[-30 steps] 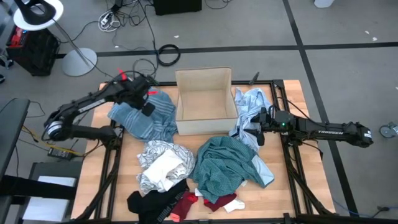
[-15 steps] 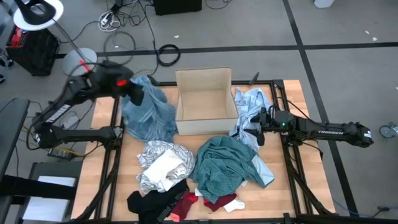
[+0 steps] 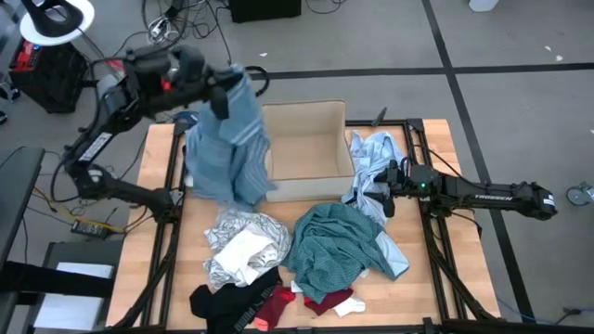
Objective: Sort clothes
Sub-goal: Put the dark blue shirt into the laundry organizer
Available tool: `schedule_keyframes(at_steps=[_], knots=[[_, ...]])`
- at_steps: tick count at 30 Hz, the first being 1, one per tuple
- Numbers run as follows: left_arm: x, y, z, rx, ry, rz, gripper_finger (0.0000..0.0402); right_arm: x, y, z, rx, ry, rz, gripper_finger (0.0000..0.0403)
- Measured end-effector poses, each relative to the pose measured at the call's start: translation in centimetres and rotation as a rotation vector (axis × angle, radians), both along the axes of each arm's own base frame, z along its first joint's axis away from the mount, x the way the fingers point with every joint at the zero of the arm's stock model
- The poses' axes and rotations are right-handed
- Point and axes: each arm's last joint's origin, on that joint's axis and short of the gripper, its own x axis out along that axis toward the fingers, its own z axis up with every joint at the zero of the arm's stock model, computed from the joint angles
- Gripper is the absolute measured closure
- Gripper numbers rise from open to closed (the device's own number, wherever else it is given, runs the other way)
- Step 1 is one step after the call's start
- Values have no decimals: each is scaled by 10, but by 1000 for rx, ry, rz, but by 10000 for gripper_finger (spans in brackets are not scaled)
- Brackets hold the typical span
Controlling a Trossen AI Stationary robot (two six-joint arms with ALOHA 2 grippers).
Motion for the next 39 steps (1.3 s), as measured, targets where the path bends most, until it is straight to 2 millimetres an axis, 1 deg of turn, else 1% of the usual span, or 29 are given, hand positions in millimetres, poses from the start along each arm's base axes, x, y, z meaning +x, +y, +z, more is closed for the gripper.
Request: schedule_keyframes(at_steps=[4,9,11,13,16,22,27,31,35,37,39], knots=[[27,13,25,70,-135,-39,401,0,0,0,0,0,0,149],[60,25,54,158,-331,-192,401,0,0,0,0,0,0,149],[71,28,60,153,-383,-253,401,0,0,0,0,0,0,149],[83,34,59,136,-381,-284,401,0,0,0,0,0,0,149],[96,40,42,63,-322,-313,401,0,0,0,0,0,0,149],[117,50,-4,-60,17,-304,401,0,0,0,0,-1,-1,149],[144,55,-43,-154,211,-358,384,0,0,0,0,-1,-1,149],[167,62,-73,-249,311,-366,356,0,0,0,0,-1,-2,149],[189,71,-108,-333,431,-364,312,0,0,0,-1,0,-2,149],[194,75,-121,-370,479,-368,287,0,0,0,-1,0,-3,149],[195,79,-128,-391,509,-365,265,0,0,0,-1,0,-3,149]])
